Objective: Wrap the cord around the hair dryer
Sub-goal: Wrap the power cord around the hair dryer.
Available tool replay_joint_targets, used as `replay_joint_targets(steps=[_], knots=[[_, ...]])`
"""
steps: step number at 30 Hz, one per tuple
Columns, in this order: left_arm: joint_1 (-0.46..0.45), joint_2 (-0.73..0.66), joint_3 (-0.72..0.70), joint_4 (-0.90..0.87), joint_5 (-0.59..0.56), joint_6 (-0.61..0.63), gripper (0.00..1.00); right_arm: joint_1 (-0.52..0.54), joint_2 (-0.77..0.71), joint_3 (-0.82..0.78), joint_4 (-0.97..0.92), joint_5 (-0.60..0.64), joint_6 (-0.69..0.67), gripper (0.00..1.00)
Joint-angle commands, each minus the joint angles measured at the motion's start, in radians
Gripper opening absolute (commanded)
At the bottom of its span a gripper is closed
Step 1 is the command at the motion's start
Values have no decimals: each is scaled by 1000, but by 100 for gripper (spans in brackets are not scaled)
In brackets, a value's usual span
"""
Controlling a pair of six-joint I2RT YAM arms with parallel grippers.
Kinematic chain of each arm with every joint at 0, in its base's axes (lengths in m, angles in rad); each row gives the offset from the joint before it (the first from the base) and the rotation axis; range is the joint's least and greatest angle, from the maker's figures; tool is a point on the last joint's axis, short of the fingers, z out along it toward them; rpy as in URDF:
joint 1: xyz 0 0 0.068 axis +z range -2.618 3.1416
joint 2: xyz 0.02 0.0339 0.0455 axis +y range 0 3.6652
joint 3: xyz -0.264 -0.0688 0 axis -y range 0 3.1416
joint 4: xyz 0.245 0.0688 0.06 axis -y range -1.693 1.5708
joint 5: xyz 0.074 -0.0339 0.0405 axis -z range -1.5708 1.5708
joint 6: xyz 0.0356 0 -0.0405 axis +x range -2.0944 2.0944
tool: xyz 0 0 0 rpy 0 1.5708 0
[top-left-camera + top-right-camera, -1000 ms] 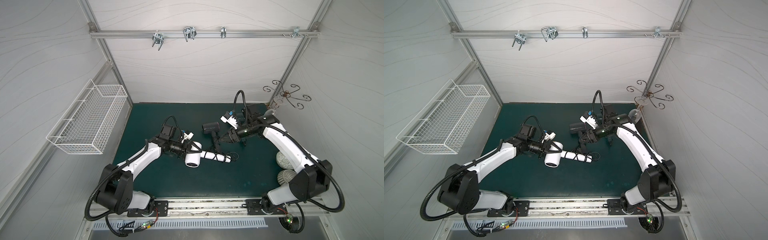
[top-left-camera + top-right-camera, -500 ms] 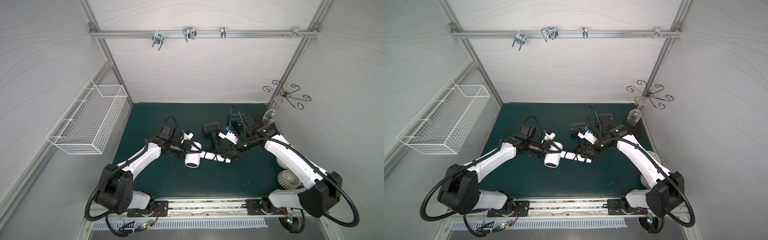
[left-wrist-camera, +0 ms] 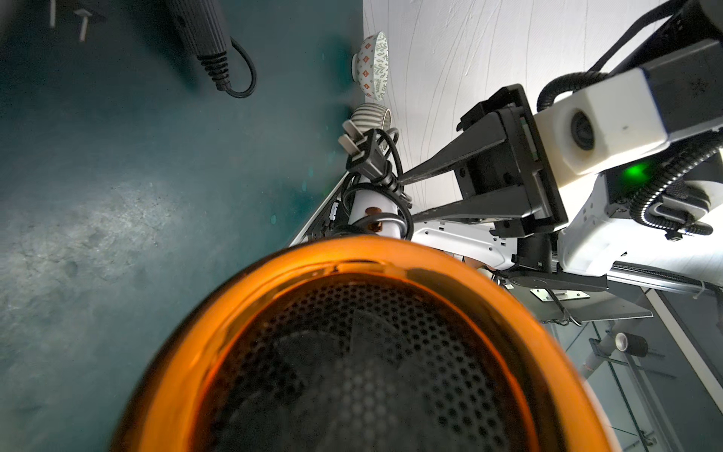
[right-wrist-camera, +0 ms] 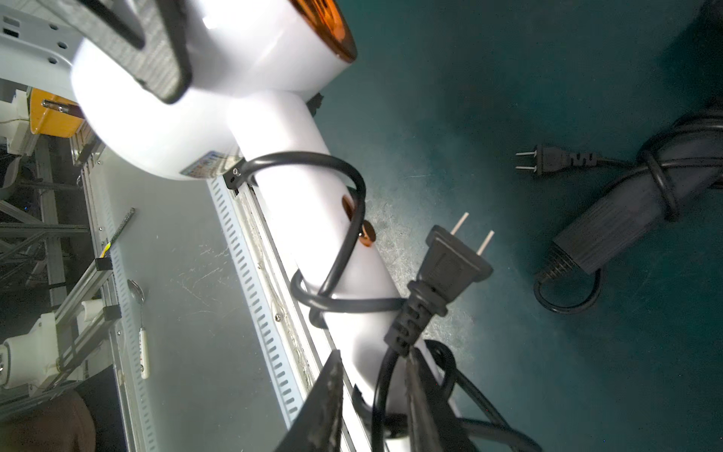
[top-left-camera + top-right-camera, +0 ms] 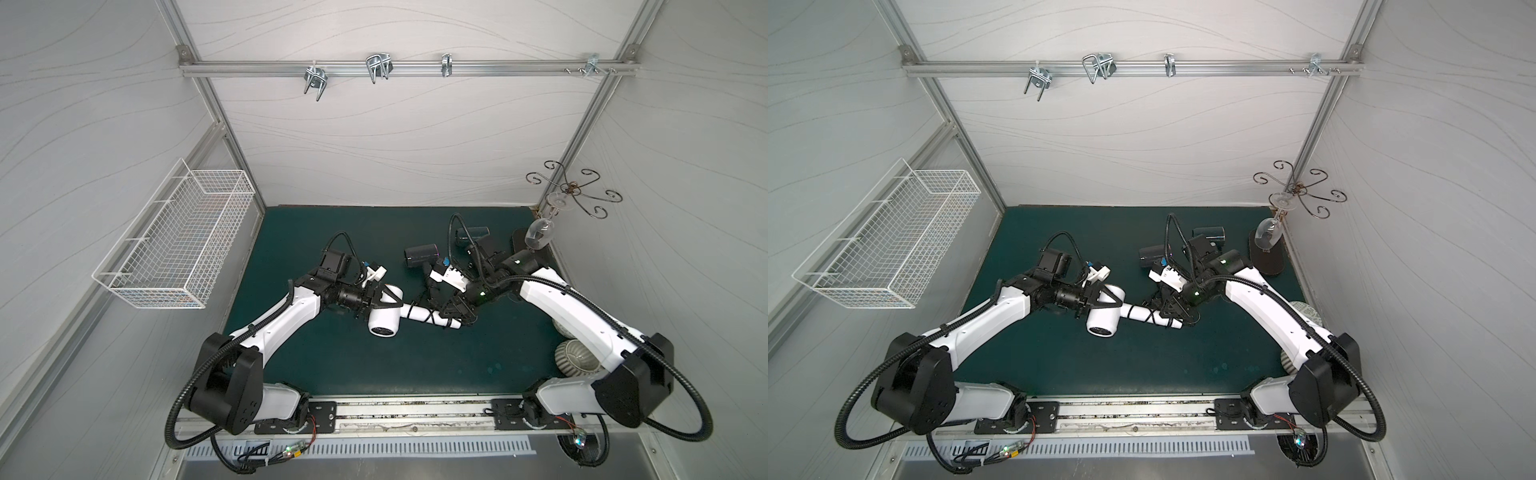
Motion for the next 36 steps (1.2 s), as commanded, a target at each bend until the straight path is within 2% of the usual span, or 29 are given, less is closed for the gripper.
replay_joint_targets(steps=[1, 15, 28, 36], knots=[[3, -49, 22, 73, 90, 2, 0, 19, 30, 22, -23, 5, -14, 26], [2, -61, 8, 60, 104, 16, 0, 26, 120, 82, -21, -37, -22, 10], [0, -87, 0, 31, 104, 42, 0, 63, 301, 239, -46, -72, 2, 8], [0, -97, -7, 30, 106, 48, 0, 88, 376, 270, -69, -85, 8, 8]])
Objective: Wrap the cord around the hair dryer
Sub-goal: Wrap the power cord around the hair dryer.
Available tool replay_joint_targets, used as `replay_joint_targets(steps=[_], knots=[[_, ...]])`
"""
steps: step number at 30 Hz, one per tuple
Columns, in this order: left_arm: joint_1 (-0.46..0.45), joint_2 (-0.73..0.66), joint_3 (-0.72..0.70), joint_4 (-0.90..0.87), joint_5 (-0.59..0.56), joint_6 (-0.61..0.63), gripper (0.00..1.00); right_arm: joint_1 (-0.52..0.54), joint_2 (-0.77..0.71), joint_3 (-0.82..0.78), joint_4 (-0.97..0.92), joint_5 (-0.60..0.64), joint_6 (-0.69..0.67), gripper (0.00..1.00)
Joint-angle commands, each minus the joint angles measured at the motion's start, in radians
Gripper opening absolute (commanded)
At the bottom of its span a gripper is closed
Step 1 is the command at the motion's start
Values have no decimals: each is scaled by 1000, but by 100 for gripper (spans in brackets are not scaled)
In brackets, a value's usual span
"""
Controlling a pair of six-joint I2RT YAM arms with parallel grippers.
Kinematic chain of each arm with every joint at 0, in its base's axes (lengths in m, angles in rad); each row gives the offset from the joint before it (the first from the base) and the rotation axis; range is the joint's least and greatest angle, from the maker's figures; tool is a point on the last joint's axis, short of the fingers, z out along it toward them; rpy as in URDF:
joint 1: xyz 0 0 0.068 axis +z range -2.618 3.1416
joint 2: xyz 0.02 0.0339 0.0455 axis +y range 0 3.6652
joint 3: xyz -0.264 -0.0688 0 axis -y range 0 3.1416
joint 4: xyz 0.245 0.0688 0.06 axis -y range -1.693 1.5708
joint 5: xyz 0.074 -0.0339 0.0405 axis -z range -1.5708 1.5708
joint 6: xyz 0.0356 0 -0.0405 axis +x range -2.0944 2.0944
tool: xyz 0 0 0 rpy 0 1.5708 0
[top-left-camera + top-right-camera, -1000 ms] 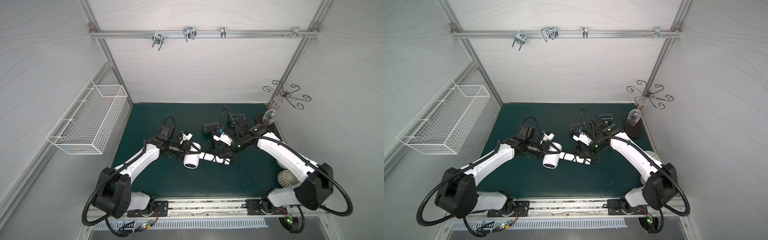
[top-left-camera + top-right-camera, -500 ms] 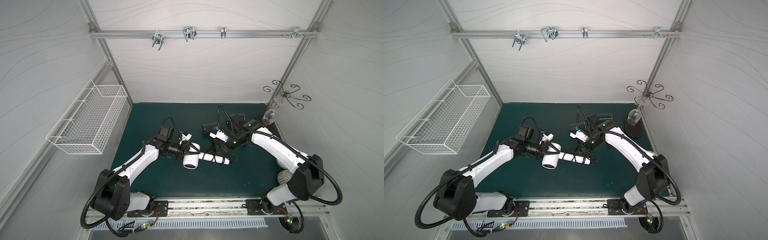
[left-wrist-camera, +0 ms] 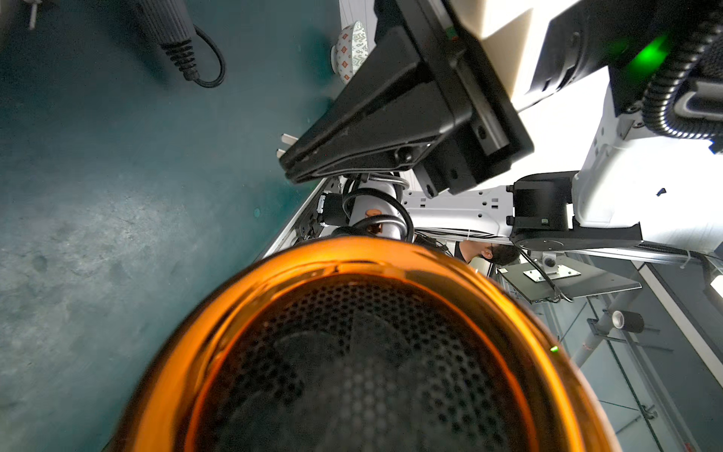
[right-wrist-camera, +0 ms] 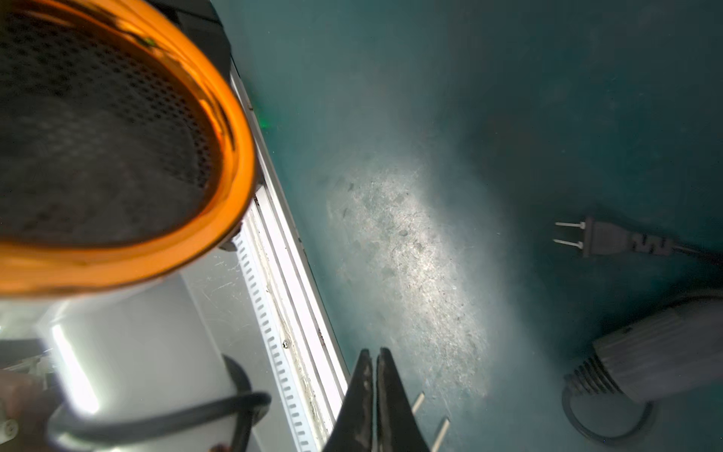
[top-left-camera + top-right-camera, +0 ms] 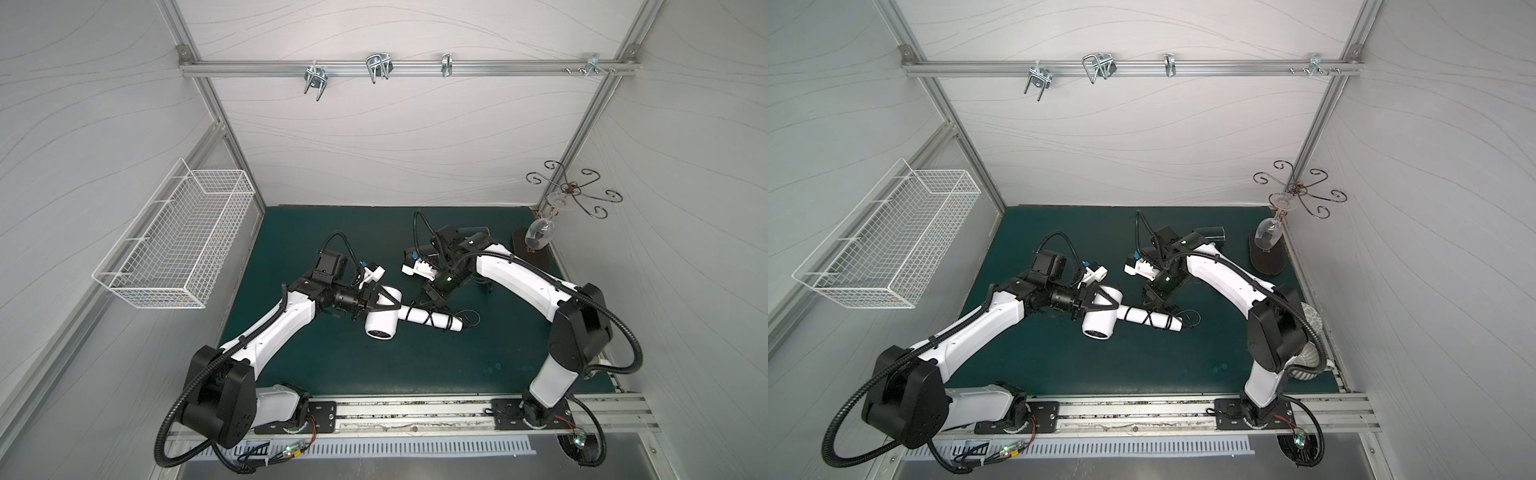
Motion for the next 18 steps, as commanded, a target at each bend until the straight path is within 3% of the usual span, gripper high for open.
replay_joint_targets(steps=[1, 8, 10, 11, 15, 18], knots=[[-2, -33, 11, 44, 68, 24, 0, 9, 17, 28, -52, -36, -7, 9], [-2, -37, 7, 43, 74, 26, 0, -68, -25, 90, -66, -129, 2, 27], [-2, -37, 7, 42, 75, 27, 0, -97, -43, 108, -70, -162, -8, 69], [-2, -37, 7, 44, 75, 27, 0, -113, -53, 119, -79, -182, -13, 99], [-2, -37, 13, 43, 76, 27, 0, -161, -100, 130, -90, -235, -18, 99], [0, -36, 20, 44, 74, 26, 0, -199, -199, 50, 21, -281, 62, 99]])
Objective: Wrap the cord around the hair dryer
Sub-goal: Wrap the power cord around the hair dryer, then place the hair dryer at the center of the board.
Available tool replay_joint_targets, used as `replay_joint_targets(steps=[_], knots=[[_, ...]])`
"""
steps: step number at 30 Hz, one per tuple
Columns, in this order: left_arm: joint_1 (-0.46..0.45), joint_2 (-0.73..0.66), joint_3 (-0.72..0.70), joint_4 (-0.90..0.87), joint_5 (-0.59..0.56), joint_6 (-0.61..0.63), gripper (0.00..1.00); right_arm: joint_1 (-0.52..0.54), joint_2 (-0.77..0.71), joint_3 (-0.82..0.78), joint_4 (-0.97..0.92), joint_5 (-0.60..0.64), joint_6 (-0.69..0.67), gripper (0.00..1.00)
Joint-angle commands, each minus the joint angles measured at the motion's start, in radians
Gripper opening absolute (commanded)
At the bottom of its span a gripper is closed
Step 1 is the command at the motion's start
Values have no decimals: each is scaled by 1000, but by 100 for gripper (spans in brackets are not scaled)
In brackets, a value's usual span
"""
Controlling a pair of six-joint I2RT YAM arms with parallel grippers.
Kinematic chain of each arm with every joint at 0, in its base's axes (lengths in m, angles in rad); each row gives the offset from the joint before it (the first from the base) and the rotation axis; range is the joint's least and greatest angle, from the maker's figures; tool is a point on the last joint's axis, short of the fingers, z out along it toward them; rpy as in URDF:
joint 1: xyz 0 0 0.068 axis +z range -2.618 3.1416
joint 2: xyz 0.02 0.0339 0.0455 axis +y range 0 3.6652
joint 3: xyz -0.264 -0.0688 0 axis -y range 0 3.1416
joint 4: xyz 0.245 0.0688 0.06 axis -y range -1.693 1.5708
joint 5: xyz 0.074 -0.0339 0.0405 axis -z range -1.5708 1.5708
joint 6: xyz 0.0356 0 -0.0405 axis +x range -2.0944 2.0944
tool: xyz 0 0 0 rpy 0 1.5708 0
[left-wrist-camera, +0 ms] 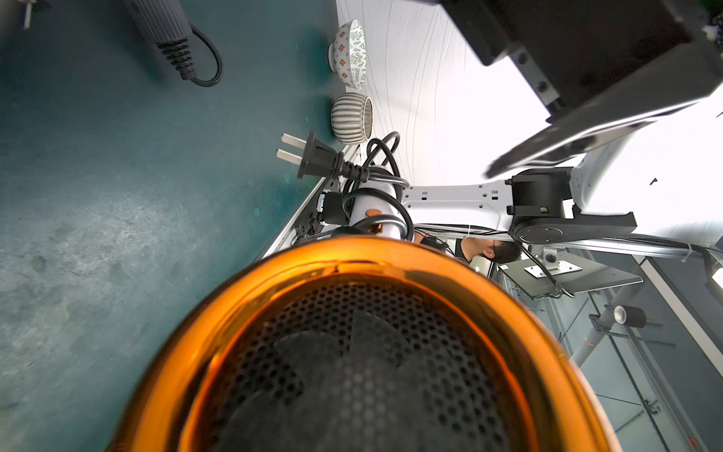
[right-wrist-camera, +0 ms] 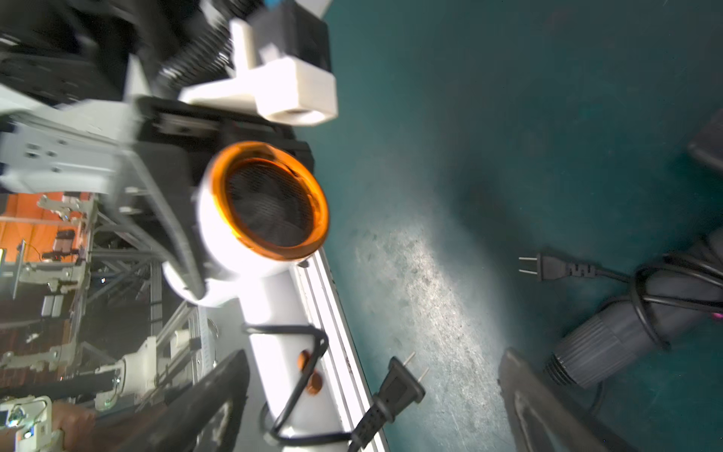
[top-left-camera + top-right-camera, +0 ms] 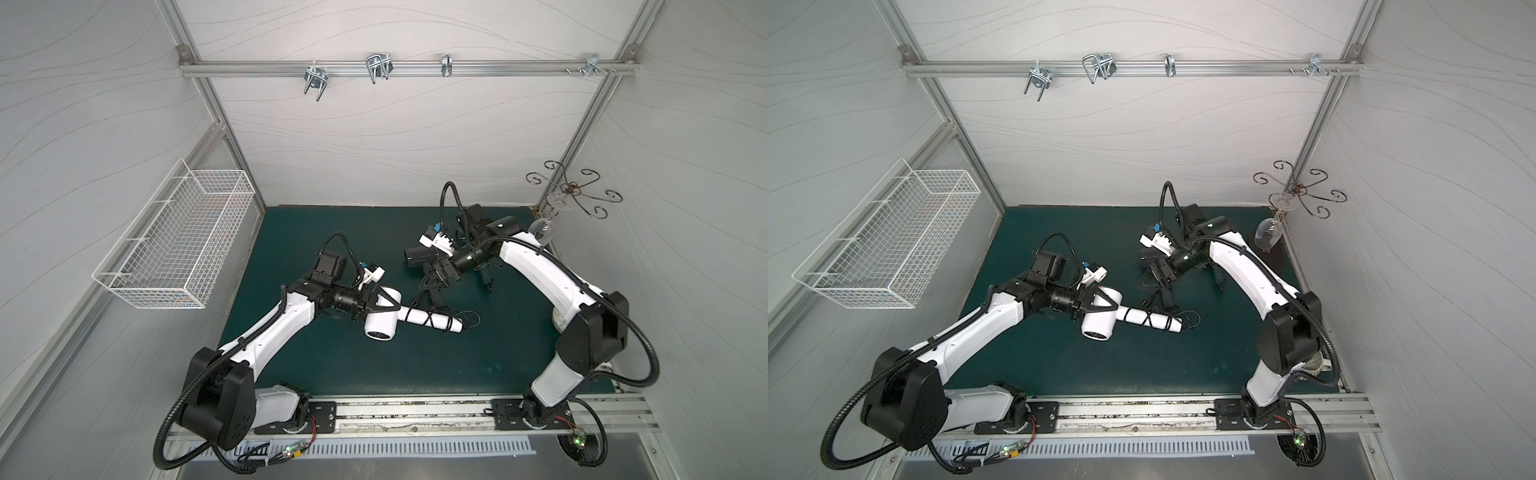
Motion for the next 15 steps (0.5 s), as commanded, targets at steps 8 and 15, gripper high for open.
replay_joint_targets(steps=[8, 15], knots=[[2, -29, 30, 42, 64, 12, 0, -122, -304, -276, 263, -296, 346, 99], [2, -24, 37, 40, 62, 12, 0, 83, -481, -319, 128, 95, 52, 99]])
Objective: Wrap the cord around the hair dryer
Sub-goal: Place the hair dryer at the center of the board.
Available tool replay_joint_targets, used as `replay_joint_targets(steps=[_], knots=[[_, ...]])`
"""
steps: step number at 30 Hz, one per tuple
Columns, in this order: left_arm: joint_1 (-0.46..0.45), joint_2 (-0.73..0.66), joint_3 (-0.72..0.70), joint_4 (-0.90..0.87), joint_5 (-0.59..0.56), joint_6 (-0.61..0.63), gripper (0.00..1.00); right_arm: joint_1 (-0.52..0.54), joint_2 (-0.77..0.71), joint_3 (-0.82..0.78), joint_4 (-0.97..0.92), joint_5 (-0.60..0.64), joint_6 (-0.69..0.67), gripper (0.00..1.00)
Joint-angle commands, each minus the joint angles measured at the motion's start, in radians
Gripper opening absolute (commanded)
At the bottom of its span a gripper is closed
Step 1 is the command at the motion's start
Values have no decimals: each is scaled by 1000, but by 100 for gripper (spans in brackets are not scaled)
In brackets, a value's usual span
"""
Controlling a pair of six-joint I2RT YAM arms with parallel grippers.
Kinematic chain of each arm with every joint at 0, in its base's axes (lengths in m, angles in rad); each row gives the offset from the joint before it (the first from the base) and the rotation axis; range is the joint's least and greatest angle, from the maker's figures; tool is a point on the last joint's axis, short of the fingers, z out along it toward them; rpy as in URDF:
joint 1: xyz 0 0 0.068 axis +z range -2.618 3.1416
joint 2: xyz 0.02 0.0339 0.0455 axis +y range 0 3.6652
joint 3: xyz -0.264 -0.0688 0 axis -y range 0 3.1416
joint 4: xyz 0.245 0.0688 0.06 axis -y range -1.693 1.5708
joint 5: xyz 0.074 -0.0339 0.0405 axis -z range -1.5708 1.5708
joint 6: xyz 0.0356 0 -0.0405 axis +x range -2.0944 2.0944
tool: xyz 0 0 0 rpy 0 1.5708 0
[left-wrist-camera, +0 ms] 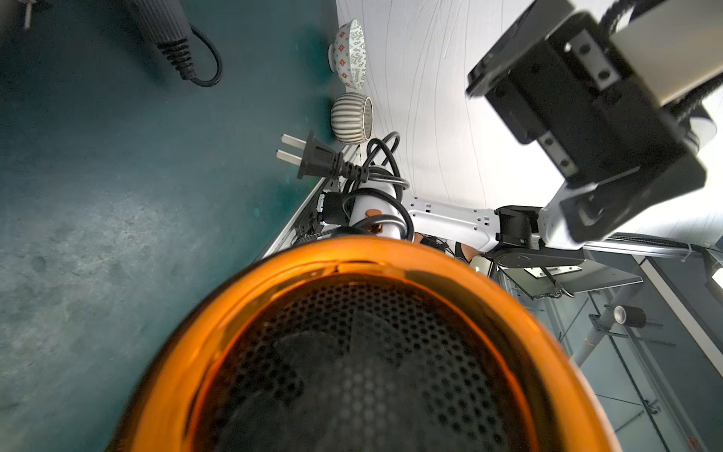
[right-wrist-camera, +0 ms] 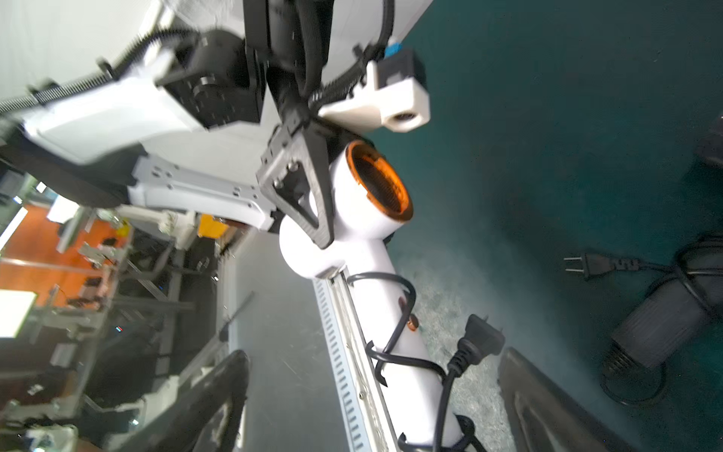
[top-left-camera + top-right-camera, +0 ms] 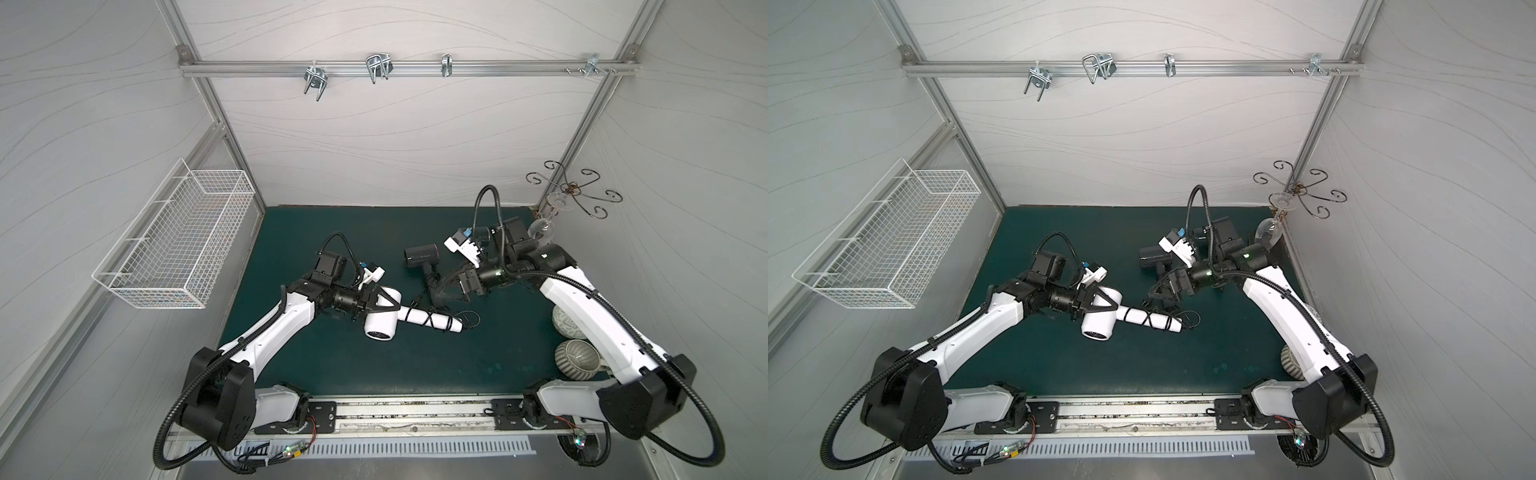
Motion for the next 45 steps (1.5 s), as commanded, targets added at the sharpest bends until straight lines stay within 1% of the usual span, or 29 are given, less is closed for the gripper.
replay_joint_targets(steps=[1, 3, 6, 8, 11, 16, 20, 22, 28, 32, 37, 40, 45], knots=[[1, -23, 39, 40, 62, 12, 0, 61, -134, -61, -25, 148, -107, 99], [4, -22, 45, 38, 59, 12, 0, 84, -178, -102, -10, 194, -113, 99], [4, -18, 54, 29, 60, 16, 0, 152, -228, -142, -11, 286, -148, 99], [4, -17, 57, 24, 62, 21, 0, 212, -240, -163, -12, 357, -181, 99], [4, -18, 59, 20, 62, 22, 0, 265, -236, -197, 16, 441, -208, 99], [4, -21, 56, 14, 64, 24, 0, 302, -226, -244, 119, 489, -233, 99], [4, -27, 46, 12, 63, 24, 0, 327, -195, -253, 150, 516, -272, 99], [4, -30, 43, 12, 64, 24, 0, 329, -188, -254, 160, 509, -284, 99], [4, -27, 50, 21, 66, 21, 0, 330, -167, -259, 139, 440, -290, 99], [4, -22, 61, 21, 74, 23, 0, 330, -146, -259, 122, 398, -292, 96], [4, -19, 61, 20, 79, 27, 0, 320, -81, -239, 108, 346, -310, 92], [4, -22, 59, 19, 82, 30, 0, 304, -34, -214, 87, 306, -322, 86], [7, -32, 56, 17, 78, 31, 0, 276, -2, -203, 57, 232, -330, 75]])
